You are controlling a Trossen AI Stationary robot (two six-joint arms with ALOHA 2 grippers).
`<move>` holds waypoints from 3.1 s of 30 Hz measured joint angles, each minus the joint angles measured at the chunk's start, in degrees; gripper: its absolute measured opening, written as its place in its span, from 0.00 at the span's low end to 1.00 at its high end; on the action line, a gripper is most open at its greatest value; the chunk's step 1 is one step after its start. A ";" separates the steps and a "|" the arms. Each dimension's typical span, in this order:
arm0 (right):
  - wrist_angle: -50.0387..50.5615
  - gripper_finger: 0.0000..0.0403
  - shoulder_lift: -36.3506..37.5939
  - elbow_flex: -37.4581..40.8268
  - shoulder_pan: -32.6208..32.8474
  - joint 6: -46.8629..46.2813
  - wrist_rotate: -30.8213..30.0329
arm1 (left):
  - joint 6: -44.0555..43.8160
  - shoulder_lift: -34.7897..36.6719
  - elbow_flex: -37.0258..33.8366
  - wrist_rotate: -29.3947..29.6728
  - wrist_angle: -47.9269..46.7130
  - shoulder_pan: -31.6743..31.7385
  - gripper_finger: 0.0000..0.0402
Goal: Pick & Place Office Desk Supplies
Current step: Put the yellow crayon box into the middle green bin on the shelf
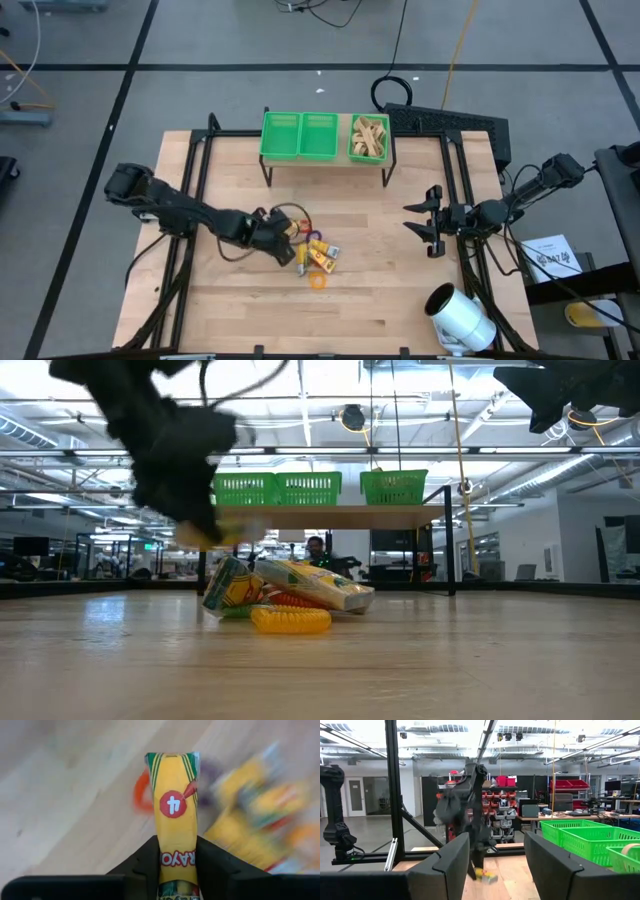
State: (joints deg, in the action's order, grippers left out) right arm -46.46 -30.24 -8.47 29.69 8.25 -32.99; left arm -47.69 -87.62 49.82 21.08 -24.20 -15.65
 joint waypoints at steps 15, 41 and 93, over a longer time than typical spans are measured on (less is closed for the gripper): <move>-0.04 0.45 -0.07 0.00 -0.02 -0.02 -0.15 | 23.31 12.75 3.17 -1.70 35.65 15.77 0.27; -0.02 0.45 -0.22 0.00 -0.02 -0.04 -0.06 | 17.13 -7.31 25.07 -4.70 14.49 37.76 0.27; 0.00 0.45 -0.22 -0.02 -0.02 0.15 -0.42 | 1.66 0.51 15.44 -12.23 -10.52 -1.33 0.62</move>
State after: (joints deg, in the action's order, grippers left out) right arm -46.46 -30.46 -8.49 29.67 8.40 -33.41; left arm -46.03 -87.11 65.26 8.85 -34.73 -16.98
